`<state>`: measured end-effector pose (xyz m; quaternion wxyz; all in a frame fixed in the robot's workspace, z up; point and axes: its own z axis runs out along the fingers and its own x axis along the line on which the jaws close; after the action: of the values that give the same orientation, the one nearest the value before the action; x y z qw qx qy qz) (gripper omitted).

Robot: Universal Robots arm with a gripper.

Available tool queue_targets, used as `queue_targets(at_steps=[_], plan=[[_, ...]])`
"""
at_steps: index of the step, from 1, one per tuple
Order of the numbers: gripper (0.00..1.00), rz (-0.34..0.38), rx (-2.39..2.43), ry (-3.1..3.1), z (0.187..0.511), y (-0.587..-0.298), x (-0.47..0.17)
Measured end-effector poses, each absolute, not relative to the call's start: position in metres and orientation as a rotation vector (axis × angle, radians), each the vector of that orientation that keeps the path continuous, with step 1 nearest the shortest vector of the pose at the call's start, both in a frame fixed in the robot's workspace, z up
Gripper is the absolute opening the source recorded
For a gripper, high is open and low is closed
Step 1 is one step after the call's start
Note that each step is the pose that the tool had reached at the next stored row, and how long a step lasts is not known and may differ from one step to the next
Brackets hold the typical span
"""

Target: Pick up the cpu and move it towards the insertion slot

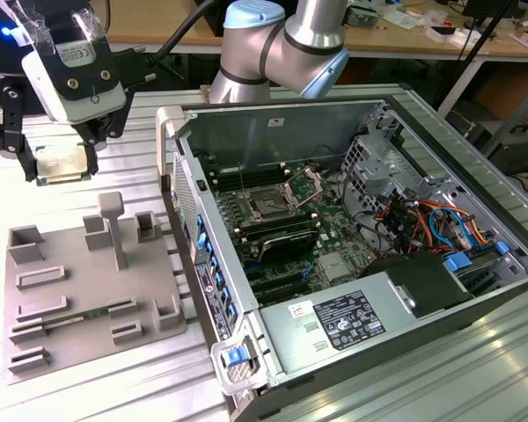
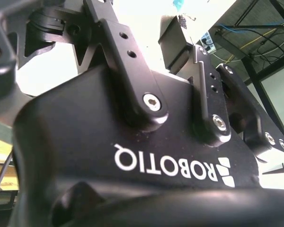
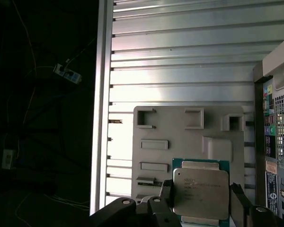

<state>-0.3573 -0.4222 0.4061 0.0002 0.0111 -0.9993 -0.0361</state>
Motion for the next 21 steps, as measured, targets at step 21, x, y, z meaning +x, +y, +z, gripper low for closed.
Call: queue_targets(at_steps=[21], plan=[[0.55,-0.113,0.035,-3.139,0.406,-0.422,-0.346]])
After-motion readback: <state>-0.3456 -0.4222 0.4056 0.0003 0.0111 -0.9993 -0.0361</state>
